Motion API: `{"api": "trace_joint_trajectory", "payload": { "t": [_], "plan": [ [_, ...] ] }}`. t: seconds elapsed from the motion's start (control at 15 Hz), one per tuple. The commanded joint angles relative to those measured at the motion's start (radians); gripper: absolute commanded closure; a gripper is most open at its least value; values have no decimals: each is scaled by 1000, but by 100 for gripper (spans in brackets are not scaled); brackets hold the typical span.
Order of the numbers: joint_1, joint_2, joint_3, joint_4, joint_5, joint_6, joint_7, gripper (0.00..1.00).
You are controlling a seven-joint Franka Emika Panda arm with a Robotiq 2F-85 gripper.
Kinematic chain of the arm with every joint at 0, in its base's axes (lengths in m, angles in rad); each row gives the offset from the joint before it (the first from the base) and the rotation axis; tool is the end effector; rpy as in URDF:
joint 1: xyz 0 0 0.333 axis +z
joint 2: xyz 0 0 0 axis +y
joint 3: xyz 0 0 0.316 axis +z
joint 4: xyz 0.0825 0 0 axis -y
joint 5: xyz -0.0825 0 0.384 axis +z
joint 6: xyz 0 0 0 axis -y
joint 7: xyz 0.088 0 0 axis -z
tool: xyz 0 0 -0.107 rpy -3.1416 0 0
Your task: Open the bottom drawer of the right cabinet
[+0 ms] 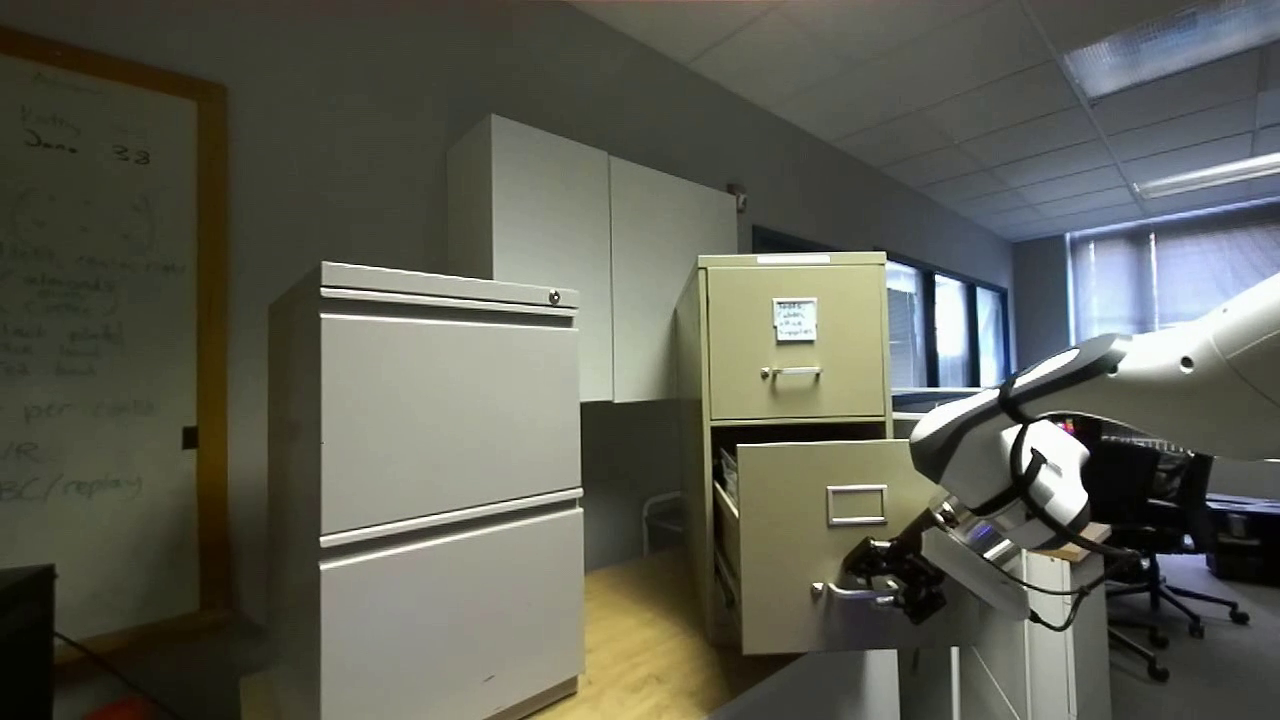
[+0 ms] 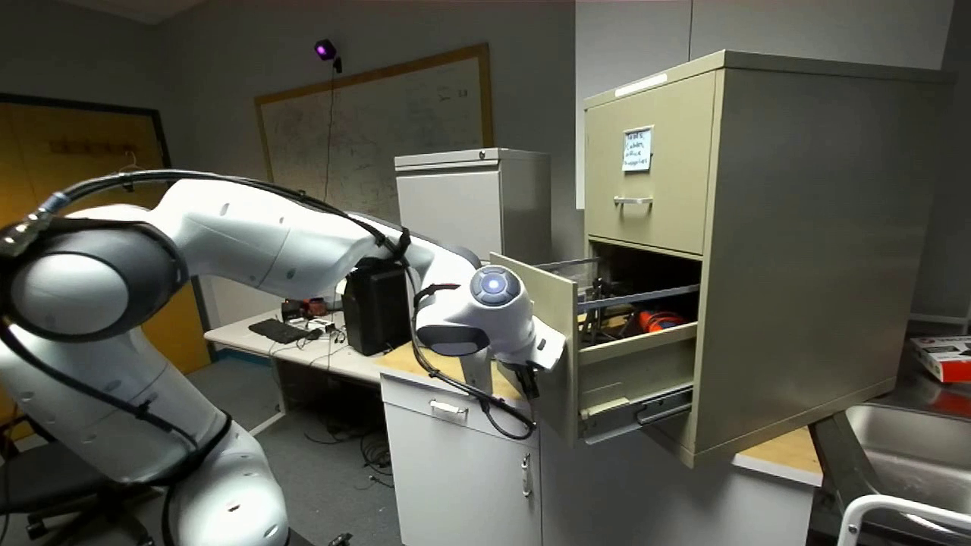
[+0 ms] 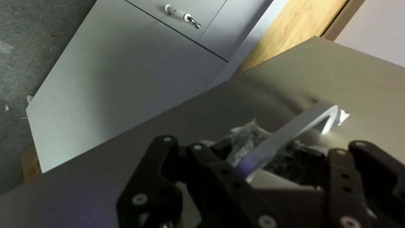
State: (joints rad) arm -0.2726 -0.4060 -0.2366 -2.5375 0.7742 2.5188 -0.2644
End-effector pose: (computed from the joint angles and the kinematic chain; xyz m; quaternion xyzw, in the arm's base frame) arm 0.3816 -0.2232 0.4480 -0.8600 0.3671 -0.2663 0.2339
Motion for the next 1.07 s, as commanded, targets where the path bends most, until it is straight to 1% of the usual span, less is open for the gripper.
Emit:
{"api": "trace_joint_trajectory", "payload": {
  "t": [0.0,0.07,0.13,0.33,0.4,0.47,0.53,0.6,0.67,0.73,0.87,0.93,1.0],
  "plan": [
    [32,-147,28,-219,-39,62,46,99],
    [40,-184,33,-254,-33,90,54,72],
    [42,-217,45,-290,-34,122,73,71],
    [67,-321,84,-402,-25,245,124,52],
    [-4,-192,172,-259,86,222,65,43],
    [-1,-217,204,-282,115,252,74,36],
    [-24,-234,244,-285,138,261,80,26],
    [-47,-249,277,-286,166,287,72,19],
    [-62,-266,318,-284,195,303,74,12],
    [-69,-277,360,-282,223,324,71,3],
    [-99,-297,443,-279,272,383,67,0],
    [-121,-309,486,-282,285,395,70,0],
    [-159,-310,530,-287,283,388,87,0]
  ]
}}
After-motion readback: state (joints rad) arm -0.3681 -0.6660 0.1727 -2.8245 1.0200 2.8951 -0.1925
